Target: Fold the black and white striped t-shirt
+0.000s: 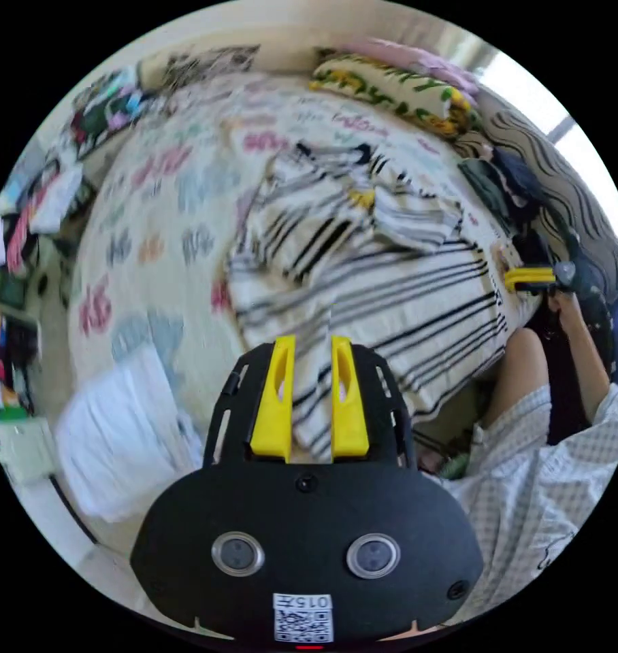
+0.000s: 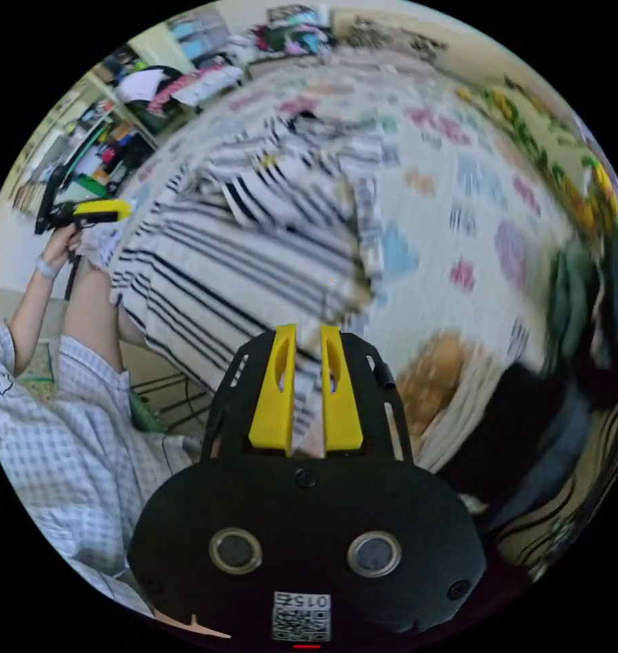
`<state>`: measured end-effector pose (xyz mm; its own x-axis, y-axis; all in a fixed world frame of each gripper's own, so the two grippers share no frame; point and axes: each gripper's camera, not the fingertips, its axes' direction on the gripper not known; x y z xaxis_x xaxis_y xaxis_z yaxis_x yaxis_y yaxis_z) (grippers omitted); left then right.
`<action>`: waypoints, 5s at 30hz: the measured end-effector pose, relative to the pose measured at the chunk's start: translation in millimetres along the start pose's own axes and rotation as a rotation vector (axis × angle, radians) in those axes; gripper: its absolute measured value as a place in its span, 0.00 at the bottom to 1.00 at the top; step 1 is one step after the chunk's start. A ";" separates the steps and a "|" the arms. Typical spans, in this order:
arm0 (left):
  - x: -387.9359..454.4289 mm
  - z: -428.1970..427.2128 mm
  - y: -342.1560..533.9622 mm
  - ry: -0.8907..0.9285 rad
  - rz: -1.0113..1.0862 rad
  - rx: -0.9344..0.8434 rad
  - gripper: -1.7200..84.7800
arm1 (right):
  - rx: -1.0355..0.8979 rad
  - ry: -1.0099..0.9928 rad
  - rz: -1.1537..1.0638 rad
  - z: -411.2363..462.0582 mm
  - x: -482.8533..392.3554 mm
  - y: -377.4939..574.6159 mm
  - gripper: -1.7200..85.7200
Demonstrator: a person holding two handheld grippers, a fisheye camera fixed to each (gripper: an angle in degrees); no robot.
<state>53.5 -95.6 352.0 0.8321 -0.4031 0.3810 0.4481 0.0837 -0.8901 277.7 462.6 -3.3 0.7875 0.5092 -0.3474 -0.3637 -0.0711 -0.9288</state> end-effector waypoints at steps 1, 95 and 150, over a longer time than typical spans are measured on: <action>-8.3 5.1 9.7 0.051 -0.036 -0.017 0.14 | -0.083 -0.061 0.071 19.5 10.6 23.6 0.11; 41.7 255.3 -122.1 -0.088 0.093 0.266 0.12 | -0.023 -0.248 0.001 10.5 -28.6 -293.7 0.06; -56.0 174.3 -63.6 0.014 -0.183 -0.355 0.15 | -0.145 0.025 0.418 -46.8 -38.2 -15.5 0.13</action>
<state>35.4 80.5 430.9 0.7436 -0.3948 0.5397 0.4451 -0.3101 -0.8401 276.5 404.1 18.3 0.6001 0.3902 -0.6983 -0.5814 -0.3868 -0.7158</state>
